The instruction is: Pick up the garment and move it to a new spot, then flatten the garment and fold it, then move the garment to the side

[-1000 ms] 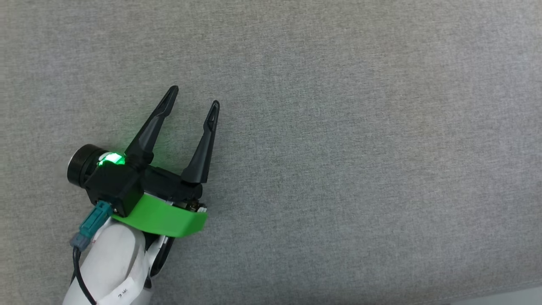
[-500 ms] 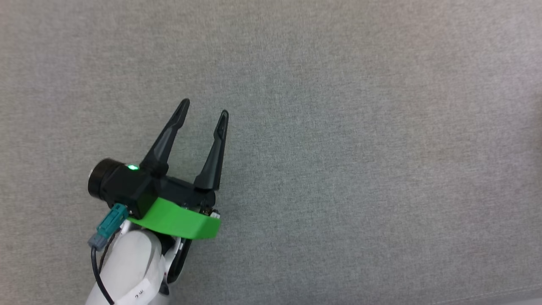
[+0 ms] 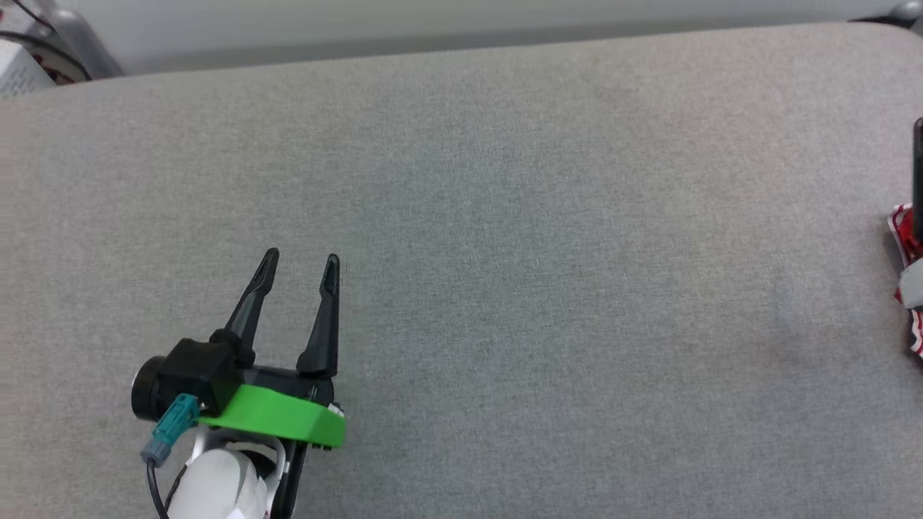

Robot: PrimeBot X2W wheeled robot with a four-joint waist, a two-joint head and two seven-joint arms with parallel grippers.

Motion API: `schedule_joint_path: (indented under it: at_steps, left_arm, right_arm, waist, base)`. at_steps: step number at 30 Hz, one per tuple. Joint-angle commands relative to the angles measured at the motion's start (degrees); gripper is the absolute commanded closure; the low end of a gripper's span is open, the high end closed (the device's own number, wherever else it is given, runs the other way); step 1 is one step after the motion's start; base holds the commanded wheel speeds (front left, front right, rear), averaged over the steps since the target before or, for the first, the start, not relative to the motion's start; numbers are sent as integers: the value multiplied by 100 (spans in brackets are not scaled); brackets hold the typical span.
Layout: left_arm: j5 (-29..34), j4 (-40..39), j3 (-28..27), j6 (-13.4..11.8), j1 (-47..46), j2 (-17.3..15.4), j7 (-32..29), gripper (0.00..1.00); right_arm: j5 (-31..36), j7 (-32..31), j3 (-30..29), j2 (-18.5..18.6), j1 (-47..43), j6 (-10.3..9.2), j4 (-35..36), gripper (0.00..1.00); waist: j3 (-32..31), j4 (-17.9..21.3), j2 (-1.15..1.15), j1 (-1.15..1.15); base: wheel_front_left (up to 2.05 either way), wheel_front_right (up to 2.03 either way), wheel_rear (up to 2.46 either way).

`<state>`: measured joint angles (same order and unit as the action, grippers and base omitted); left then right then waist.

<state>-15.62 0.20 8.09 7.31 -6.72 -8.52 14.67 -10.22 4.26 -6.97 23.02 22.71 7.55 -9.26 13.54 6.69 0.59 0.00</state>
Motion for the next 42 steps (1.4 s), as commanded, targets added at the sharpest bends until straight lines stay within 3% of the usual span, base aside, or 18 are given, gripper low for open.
schedule_joint_path:
  at_steps: [1,8,17,26,42]
  left_arm:
    - [76,43,-80,-3,91,82,33,0]
    - [285,200,-275,5,332,233,33,0]
    - [494,333,-497,11,535,407,33,0]
    - [484,360,-677,15,627,513,33,0]
    - [450,208,-758,17,707,558,33,0]
  right_arm:
    - [-75,-18,-10,-172,-258,-6,242,0]
    - [-153,99,18,-942,-1260,-6,993,0]
    - [-270,429,401,-1542,-1976,-6,766,0]
    - [-211,663,583,-1746,-2093,-6,565,0]
    - [-209,685,671,-1767,-2050,-6,526,0]
  waist:
    - [-498,-238,-59,0]
    - [-742,-401,-59,0]
    - [-890,-499,-59,0]
    - [-966,-517,-59,0]
    - [-933,-533,-59,0]
  base:
    - [0,0,0]
    - [0,0,0]
    - [0,0,0]
    - [0,0,0]
    - [0,0,0]
